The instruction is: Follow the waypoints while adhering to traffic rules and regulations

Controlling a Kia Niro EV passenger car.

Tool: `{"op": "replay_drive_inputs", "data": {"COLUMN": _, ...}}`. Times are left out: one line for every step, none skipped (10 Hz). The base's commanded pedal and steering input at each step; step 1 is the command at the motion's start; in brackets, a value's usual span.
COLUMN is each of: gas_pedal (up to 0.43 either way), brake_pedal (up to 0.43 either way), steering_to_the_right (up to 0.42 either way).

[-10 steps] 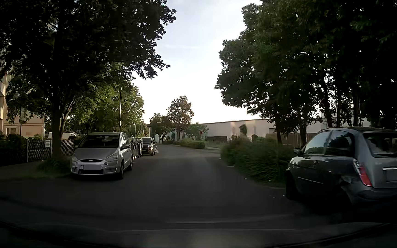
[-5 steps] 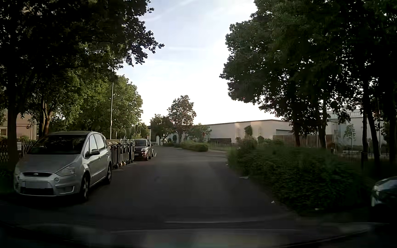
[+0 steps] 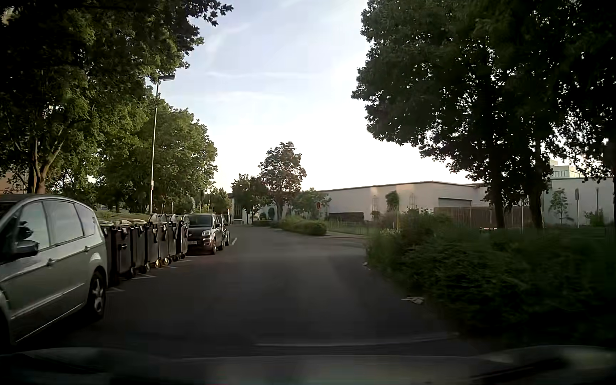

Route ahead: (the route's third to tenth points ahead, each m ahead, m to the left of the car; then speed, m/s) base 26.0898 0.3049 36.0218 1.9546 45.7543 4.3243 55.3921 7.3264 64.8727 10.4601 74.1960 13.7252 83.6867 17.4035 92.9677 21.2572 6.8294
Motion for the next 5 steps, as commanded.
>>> {"op": "replay_drive_inputs", "data": {"gas_pedal": 0.0, "brake_pedal": 0.0, "steering_to_the_right": -0.005}}
{"op": "replay_drive_inputs", "data": {"gas_pedal": 0.0, "brake_pedal": 0.0, "steering_to_the_right": -0.005}}
{"op": "replay_drive_inputs", "data": {"gas_pedal": 0.0, "brake_pedal": 0.0, "steering_to_the_right": -0.005}}
{"op": "replay_drive_inputs", "data": {"gas_pedal": 0.0, "brake_pedal": 0.0, "steering_to_the_right": -0.005}}
{"op": "replay_drive_inputs", "data": {"gas_pedal": 0.02, "brake_pedal": 0.0, "steering_to_the_right": -0.005}}
